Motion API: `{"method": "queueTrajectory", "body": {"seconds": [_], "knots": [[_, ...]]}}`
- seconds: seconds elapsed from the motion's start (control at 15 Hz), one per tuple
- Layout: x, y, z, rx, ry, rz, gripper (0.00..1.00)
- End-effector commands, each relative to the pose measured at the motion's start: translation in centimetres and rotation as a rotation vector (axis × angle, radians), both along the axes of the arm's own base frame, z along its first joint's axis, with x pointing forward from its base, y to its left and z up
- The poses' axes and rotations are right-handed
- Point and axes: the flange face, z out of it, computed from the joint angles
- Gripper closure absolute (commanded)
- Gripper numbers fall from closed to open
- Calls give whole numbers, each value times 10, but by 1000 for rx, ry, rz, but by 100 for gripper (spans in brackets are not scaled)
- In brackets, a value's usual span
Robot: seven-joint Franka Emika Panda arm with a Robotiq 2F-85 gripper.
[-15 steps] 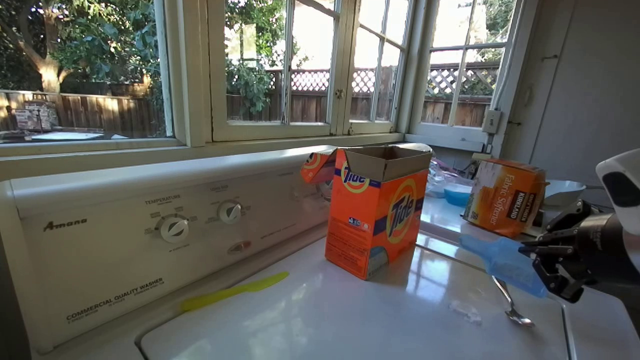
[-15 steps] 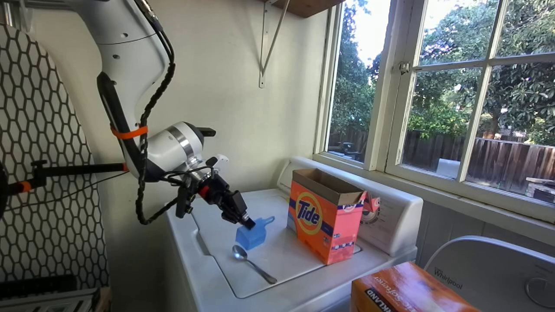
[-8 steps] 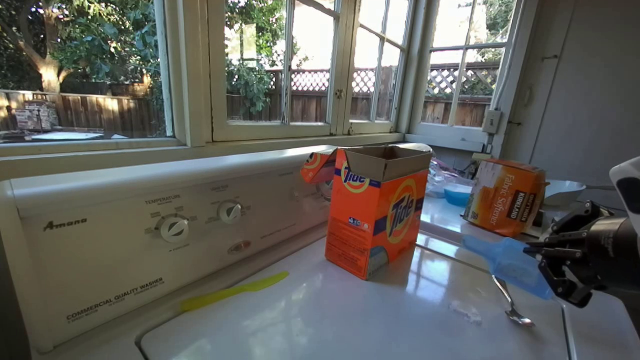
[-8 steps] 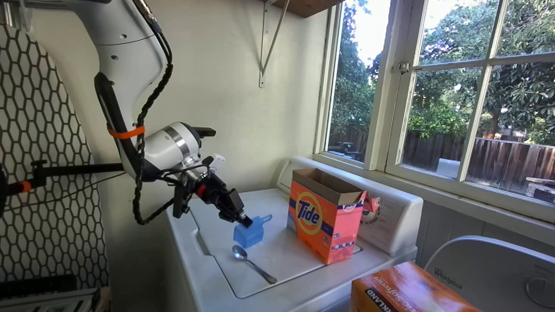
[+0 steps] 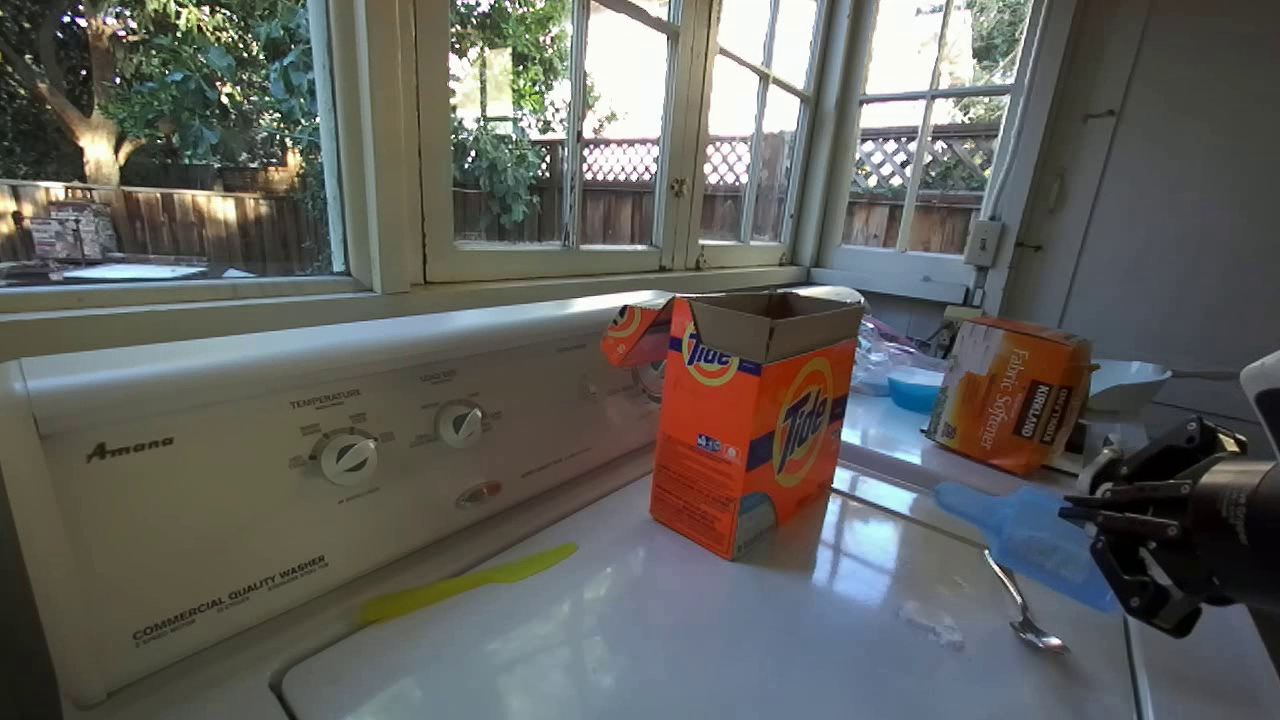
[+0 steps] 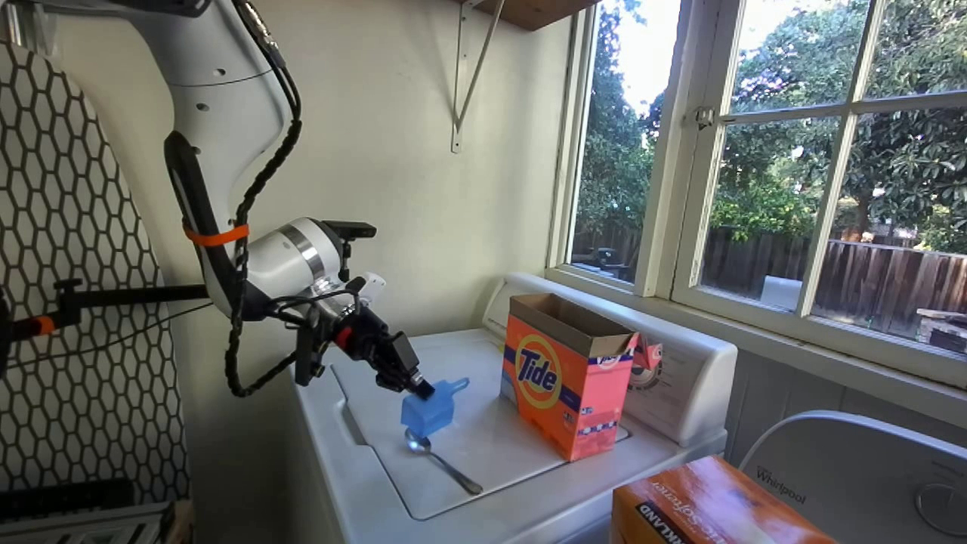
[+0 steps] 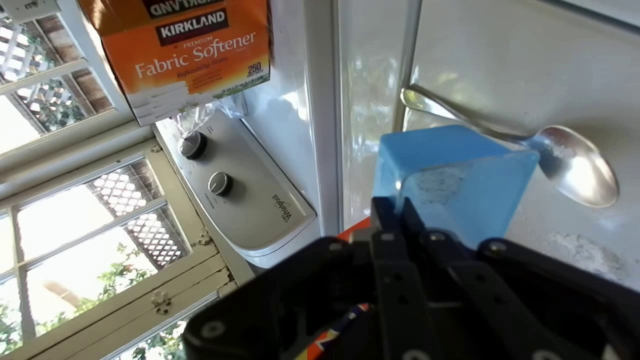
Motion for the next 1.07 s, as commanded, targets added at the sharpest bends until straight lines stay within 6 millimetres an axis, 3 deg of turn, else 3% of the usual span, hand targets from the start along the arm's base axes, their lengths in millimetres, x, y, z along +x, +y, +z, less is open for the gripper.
{"method": "queueTrajectory", "body": {"seconds": [0.0, 1.0], "knots": [[-5, 5, -7, -10, -22, -17, 99], [3, 9, -16, -11, -96, -69, 99]]}}
